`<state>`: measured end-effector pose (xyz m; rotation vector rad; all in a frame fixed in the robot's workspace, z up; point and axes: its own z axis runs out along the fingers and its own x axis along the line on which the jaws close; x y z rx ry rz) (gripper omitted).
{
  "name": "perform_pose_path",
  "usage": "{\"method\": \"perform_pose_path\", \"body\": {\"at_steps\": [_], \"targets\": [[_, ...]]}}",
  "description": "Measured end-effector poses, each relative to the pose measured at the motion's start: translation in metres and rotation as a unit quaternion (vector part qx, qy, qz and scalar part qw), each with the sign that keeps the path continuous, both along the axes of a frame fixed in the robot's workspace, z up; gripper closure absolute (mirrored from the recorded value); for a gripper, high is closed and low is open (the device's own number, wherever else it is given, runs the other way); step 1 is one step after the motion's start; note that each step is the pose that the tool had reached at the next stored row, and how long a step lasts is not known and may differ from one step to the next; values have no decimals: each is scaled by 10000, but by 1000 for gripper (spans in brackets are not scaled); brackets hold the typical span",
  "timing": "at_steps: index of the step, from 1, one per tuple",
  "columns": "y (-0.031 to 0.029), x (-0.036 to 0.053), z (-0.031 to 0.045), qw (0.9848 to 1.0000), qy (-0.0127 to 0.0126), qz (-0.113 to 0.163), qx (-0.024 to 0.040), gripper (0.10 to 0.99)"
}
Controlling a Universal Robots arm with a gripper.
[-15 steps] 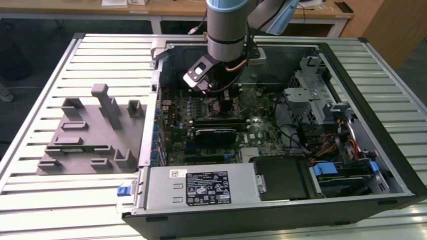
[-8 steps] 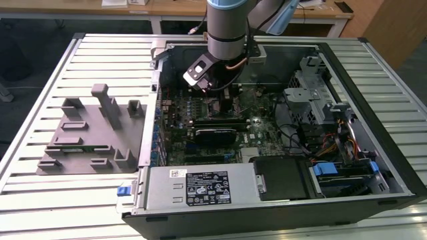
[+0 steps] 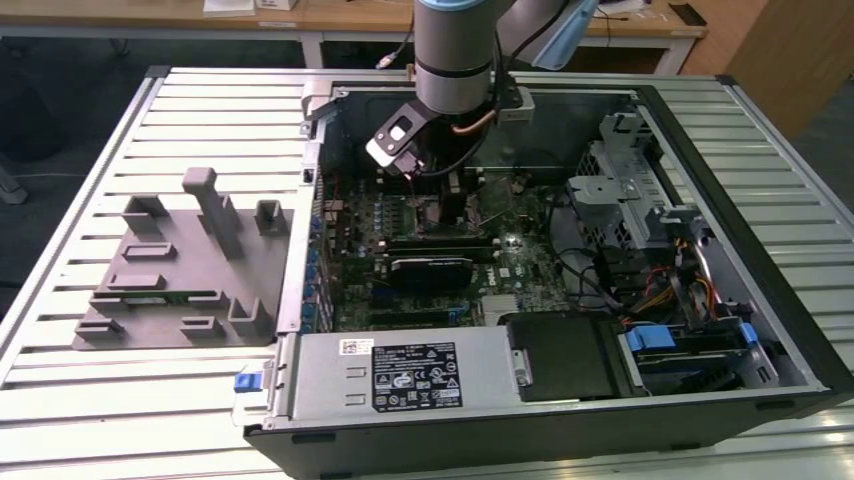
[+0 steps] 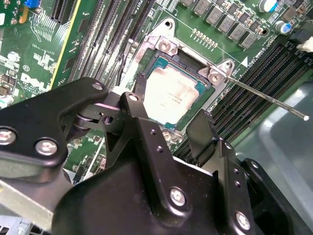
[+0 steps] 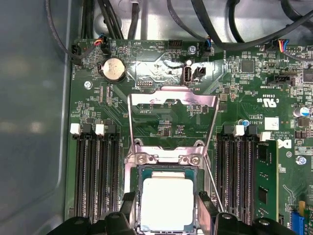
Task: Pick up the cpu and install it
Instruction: 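Place the cpu into insertion slot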
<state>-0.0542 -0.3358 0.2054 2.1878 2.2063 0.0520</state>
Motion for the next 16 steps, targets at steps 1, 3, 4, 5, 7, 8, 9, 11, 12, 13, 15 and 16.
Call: {"method": "perform_pose_path", "body": {"at_steps": [1,3,4,5,7,8,9,11,12,13,15,16], "targets": [[0,0,0,10000,0,0,0,475],[0,0,0,10000,0,0,0,490],[0,0,1,10000,0,0,-1,490],[0,0,1,10000,0,0,-1,553],[0,0,1,10000,0,0,-1,612],[0,0,0,10000,0,0,-1,612],[0,0,1,10000,-1,0,-1,671],[0,0,1,10000,-1,0,-1,788],[0,0,0,10000,-1,0,0,788],[0,0,1,10000,-1,0,-1,847],[0,0,1,10000,-1,0,-1,906],[0,0,0,10000,-1,0,-1,965]]}}
